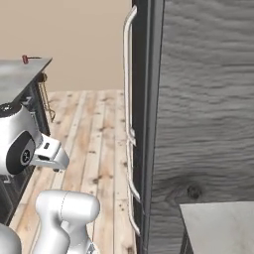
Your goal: Four empty soda cans are scattered around the kitchen. Gather all the cans and cluster them next to the stove for recycling.
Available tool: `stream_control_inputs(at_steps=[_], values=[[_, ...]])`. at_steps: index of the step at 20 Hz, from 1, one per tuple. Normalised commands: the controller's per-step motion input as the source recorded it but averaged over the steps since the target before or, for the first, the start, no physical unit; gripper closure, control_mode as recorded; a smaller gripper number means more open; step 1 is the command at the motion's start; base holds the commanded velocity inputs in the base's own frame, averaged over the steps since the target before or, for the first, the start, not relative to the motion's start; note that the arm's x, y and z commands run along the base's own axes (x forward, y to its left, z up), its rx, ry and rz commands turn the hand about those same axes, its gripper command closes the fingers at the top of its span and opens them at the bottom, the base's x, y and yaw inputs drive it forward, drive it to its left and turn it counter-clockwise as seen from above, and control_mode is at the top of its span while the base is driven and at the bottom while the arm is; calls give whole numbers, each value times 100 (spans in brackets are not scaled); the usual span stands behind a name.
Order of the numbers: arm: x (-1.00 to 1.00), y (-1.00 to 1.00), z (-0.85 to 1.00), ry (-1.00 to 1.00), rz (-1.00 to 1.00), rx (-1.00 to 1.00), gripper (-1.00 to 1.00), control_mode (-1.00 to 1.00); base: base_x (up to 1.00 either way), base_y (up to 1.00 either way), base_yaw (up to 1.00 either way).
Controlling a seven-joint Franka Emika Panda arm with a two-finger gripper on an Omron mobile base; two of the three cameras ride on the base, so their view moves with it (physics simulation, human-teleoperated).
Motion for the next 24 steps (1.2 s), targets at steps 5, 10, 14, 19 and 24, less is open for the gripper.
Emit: stream_control_inputs(at_steps=[5,10,14,19,24], values=[[0,0,0,0,0,0,-100,100,100,48,0],[0,0,0,0,0,0,-100,100,100,64,0],[0,0,0,0,0,0,-100,100,100,81,0],[0,0,0,0,0,0,-100,100,100,66,0],[0,0,0,0,0,0,-100,100,100,15,2]])
